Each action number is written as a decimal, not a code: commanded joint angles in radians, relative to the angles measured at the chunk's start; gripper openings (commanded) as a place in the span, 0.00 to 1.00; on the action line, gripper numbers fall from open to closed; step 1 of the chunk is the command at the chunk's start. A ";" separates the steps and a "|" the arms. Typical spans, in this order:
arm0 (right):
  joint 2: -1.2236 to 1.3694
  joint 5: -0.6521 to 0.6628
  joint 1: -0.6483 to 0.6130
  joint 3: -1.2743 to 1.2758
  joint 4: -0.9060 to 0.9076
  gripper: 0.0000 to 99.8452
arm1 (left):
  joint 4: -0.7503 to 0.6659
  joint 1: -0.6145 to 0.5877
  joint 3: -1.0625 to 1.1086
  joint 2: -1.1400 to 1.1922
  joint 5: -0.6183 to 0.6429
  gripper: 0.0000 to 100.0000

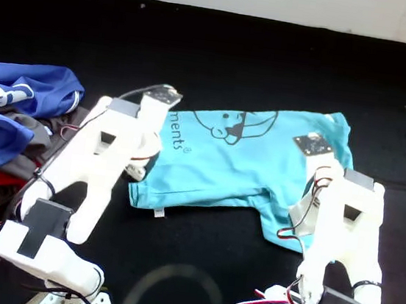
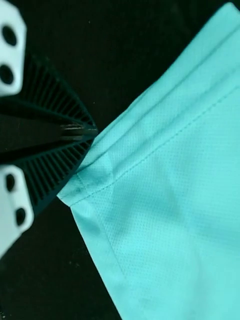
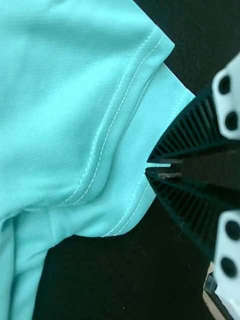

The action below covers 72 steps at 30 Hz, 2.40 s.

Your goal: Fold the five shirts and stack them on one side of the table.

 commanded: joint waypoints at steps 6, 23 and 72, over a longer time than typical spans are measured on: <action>-0.036 0.135 0.024 -0.019 -0.110 0.15 | -0.163 -0.015 0.117 0.030 -0.011 0.01; 0.176 0.132 0.056 -0.042 -0.260 0.00 | -0.245 -0.016 0.162 0.068 -0.006 0.01; 0.031 0.135 0.061 -0.031 -0.202 0.12 | -0.245 -0.016 0.160 0.070 -0.006 0.01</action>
